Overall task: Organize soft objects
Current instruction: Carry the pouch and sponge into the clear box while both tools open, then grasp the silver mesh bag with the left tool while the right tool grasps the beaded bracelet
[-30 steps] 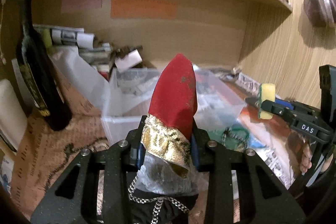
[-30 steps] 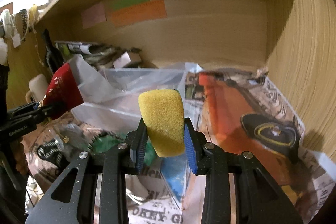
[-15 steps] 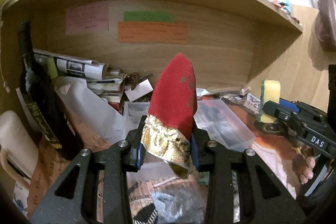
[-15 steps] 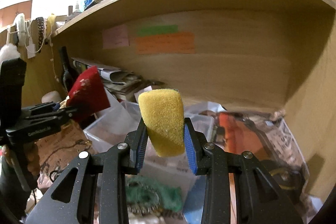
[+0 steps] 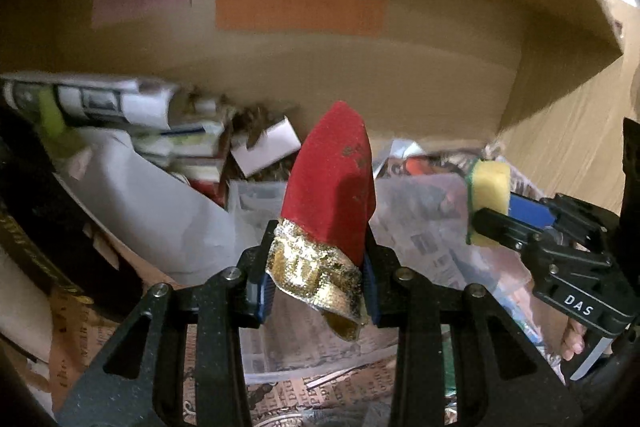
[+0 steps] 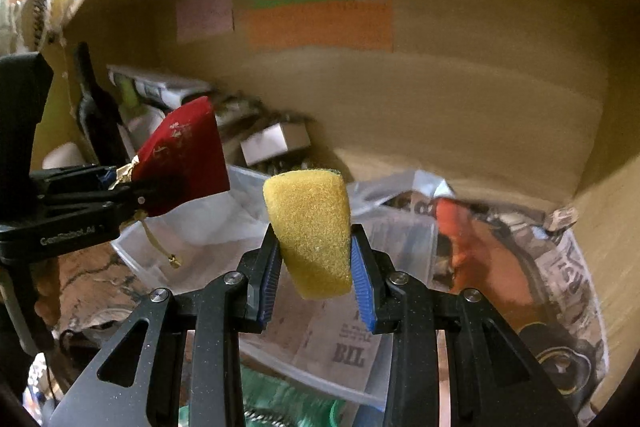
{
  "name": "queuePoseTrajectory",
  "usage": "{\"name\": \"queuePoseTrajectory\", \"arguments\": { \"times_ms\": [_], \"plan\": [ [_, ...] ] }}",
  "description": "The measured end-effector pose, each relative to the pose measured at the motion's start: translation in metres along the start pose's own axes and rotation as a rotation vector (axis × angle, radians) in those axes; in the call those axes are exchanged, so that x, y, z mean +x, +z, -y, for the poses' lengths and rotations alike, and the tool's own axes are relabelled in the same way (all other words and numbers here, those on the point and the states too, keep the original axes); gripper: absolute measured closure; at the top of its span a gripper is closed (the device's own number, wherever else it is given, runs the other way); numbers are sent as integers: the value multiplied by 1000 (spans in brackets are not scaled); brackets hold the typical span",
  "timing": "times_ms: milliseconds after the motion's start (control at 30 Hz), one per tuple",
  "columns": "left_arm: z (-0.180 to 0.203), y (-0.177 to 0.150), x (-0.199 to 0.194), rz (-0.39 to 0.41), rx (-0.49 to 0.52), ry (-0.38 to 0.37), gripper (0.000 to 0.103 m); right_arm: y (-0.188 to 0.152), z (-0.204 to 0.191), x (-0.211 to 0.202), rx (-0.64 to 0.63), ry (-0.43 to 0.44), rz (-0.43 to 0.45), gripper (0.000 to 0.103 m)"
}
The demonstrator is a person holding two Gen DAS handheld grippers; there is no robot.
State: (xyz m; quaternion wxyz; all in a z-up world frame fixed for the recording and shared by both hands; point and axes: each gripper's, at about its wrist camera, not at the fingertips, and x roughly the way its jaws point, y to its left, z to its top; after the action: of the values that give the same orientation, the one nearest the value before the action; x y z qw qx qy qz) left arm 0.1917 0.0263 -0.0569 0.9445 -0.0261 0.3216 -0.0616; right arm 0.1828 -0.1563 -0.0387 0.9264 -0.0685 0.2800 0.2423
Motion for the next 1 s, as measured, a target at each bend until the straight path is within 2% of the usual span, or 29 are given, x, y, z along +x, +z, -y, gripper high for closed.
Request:
{"name": "queuePoseTrajectory", "arguments": {
  "times_ms": [167,333,433,500,567,633,767,867,1000],
  "plan": [
    [3,-5,26,-87,48,25,68,-7,7,23,14,5,-90,73],
    [7,-8,44,-151,73,25,68,-11,8,36,18,6,-139,73],
    [8,-10,49,-165,82,29,56,-12,6,40,7,6,-154,72],
    [8,-12,46,-159,85,38,44,-12,5,43,1,6,-163,70],
    [8,-12,43,-155,83,45,38,-12,4,44,-3,4,-167,59],
    [8,-10,42,-151,78,45,36,-11,4,43,-7,-2,-160,52],
    [11,-8,31,-121,79,56,31,-7,3,31,-14,-8,-116,44],
    [12,-7,13,-71,95,66,22,-2,0,11,-20,-9,-54,34],
    [18,-9,-18,2,110,67,15,1,-5,-17,-26,-4,17,30]
  ]
}}
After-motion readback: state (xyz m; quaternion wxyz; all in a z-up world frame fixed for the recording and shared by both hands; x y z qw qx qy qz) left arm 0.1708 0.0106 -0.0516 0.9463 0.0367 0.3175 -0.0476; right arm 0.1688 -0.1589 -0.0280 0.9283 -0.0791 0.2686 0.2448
